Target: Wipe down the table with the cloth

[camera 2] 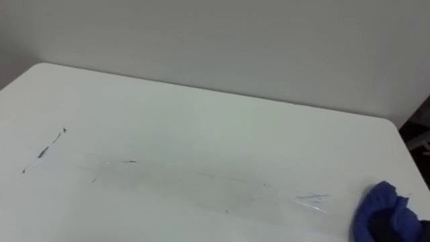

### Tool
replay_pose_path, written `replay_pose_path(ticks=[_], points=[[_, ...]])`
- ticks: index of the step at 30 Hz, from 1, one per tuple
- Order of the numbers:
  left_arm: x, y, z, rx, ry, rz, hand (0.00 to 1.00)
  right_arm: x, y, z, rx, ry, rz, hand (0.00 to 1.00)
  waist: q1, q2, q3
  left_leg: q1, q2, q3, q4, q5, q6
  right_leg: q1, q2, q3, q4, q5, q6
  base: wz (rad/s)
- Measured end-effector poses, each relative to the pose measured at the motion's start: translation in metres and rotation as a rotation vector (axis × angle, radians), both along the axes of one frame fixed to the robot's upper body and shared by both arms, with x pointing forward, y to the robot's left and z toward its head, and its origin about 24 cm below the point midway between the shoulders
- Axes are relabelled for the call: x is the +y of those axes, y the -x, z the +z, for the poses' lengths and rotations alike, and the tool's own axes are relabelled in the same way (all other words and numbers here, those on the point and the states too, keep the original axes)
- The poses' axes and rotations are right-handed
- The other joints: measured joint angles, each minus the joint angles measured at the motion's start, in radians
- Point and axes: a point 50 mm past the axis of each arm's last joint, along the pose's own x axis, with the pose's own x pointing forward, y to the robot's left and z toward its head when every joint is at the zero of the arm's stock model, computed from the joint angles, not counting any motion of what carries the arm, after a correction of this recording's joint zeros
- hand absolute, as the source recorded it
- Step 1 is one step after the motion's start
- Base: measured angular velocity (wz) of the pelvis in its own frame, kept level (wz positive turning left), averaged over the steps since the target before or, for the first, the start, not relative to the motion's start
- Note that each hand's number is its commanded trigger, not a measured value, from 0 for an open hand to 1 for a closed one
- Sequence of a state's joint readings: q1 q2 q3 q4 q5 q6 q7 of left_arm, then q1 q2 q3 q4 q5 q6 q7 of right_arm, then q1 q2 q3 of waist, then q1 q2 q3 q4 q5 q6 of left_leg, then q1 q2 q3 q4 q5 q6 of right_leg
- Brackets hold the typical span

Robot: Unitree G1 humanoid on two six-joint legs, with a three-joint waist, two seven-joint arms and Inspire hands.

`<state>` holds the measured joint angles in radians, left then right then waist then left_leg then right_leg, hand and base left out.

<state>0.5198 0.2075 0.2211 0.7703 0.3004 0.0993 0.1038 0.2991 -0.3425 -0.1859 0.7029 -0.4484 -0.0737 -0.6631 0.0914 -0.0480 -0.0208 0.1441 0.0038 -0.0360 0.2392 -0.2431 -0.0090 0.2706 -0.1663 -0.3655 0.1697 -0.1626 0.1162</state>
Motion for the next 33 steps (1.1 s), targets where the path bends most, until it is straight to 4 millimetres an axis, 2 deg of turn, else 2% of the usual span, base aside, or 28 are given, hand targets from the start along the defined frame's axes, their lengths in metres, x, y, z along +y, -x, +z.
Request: replay_pose_path(ticks=[2, 3, 5, 7, 8, 10, 13, 16, 19, 21, 24, 26, 30, 33], points=[[-0.004, 0.001, -0.002, 0.016, 0.014, -0.005, 0.0, 0.005, -0.012, 0.005, 0.013, 0.034, 0.057, 1.0, 0.024, 0.012, 0.0013, 0.0, 0.001, 0.013, -0.005, 0.0, 0.0, -0.012, 0.001, 0.005, 0.001, -0.002, 0.004, -0.49], [-0.007, 0.002, -0.004, 0.024, 0.025, -0.005, 0.0, 0.011, -0.021, 0.008, 0.024, 0.069, 0.11, 1.0, 0.042, 0.014, 0.0083, -0.001, 0.002, 0.013, -0.006, 0.0, 0.0, -0.023, 0.004, 0.004, 0.0, -0.003, 0.004, -0.58], [-0.015, -0.004, -0.007, 0.026, 0.047, -0.025, 0.0, 0.031, -0.039, 0.014, 0.037, 0.119, 0.247, 1.0, 0.054, 0.022, 0.0095, -0.013, 0.005, 0.011, -0.005, 0.0, -0.001, -0.042, 0.011, 0.008, 0.0, -0.001, 0.002, -0.39], [-0.024, -0.016, -0.013, 0.029, 0.077, -0.078, 0.0, 0.076, -0.061, 0.016, 0.044, 0.123, 0.481, 1.0, 0.075, 0.025, 0.0113, -0.014, 0.012, 0.004, -0.011, 0.003, -0.005, -0.051, 0.022, 0.011, 0.0, 0.001, -0.002, -0.11], [-0.027, -0.021, -0.015, 0.03, 0.084, -0.09, 0.0, 0.088, -0.065, 0.015, 0.044, 0.122, 0.535, 1.0, 0.087, 0.025, 0.0115, -0.015, 0.015, 0.004, -0.012, 0.003, -0.009, -0.052, 0.024, 0.01, 0.0, 0.002, -0.003, -0.04], [-0.038, -0.032, -0.02, 0.022, 0.111, -0.124, 0.0, 0.131, -0.089, 0.016, 0.028, 0.129, 0.715, 1.0, 0.119, 0.023, 0.0127, -0.028, 0.021, -0.004, -0.012, 0.004, -0.017, -0.067, 0.032, 0.005, -0.001, 0.006, -0.01, -0.02], [-0.046, -0.039, -0.022, 0.025, 0.129, -0.167, 0.0, 0.163, -0.106, 0.022, 0.025, 0.153, 0.854, 1.0, 0.145, 0.024, 0.0125, -0.046, 0.02, -0.023, -0.006, 0.004, -0.018, -0.076, 0.034, -0.009, 0.0, 0.007, -0.011, 0.16], [-0.047, -0.035, -0.023, 0.045, 0.129, -0.165, 0.0, 0.17, -0.113, 0.025, 0.012, 0.155, 0.889, 1.0, 0.156, 0.029, 0.0214, -0.05, 0.02, -0.025, -0.007, 0.007, -0.014, -0.079, 0.034, -0.021, 0.0, 0.007, -0.011, 0.02], [-0.045, -0.032, -0.022, 0.053, 0.126, -0.162, 0.0, 0.17, -0.11, 0.026, 0.004, 0.145, 0.892, 1.0, 0.156, 0.031, 0.0218, -0.05, 0.02, -0.025, -0.014, 0.007, -0.013, -0.082, 0.034, -0.022, -0.002, 0.007, -0.011, 0.0], [-0.043, -0.03, -0.02, 0.049, 0.121, -0.158, 0.0, 0.168, -0.107, 0.025, 0.006, 0.145, 0.898, 1.0, 0.142, 0.032, 0.0213, -0.05, 0.02, -0.024, -0.018, 0.007, -0.013, -0.083, 0.034, -0.02, -0.003, 0.007, -0.011, 0.0], [-0.04, -0.039, -0.017, 0.009, 0.108, -0.168, 0.0, 0.163, -0.103, 0.023, -0.019, 0.128, 0.886, 1.0, 0.131, 0.032, 0.0208, -0.053, 0.018, -0.024, -0.019, 0.007, -0.012, -0.084, 0.032, -0.018, -0.003, 0.007, -0.011, 0.04], [-0.038, -0.042, -0.015, -0.006, 0.1, -0.166, 0.0, 0.159, -0.098, 0.019, -0.037, 0.099, 0.863, 1.0, 0.122, 0.034, 0.0192, -0.052, 0.017, -0.022, -0.02, 0.008, -0.011, -0.08, 0.031, -0.018, -0.004, 0.007, -0.011, 0.12], [-0.029, -0.037, -0.012, -0.009, 0.073, -0.133, 0.0, 0.145, -0.08, 0.011, -0.075, 0.013, 0.757, 1.0, 0.083, 0.034, 0.0139, -0.046, 0.014, -0.012, -0.024, 0.01, -0.008, -0.064, 0.026, -0.018, -0.005, 0.007, -0.011, 0.17], [-0.023, -0.034, -0.01, -0.024, 0.053, -0.086, 0.0, 0.129, -0.061, 0.006, -0.089, -0.013, 0.661, 1.0, 0.059, 0.026, 0.0059, -0.043, 0.013, 0.012, -0.024, 0.01, -0.007, -0.055, 0.021, -0.016, -0.017, 0.007, -0.011, 0.14]])
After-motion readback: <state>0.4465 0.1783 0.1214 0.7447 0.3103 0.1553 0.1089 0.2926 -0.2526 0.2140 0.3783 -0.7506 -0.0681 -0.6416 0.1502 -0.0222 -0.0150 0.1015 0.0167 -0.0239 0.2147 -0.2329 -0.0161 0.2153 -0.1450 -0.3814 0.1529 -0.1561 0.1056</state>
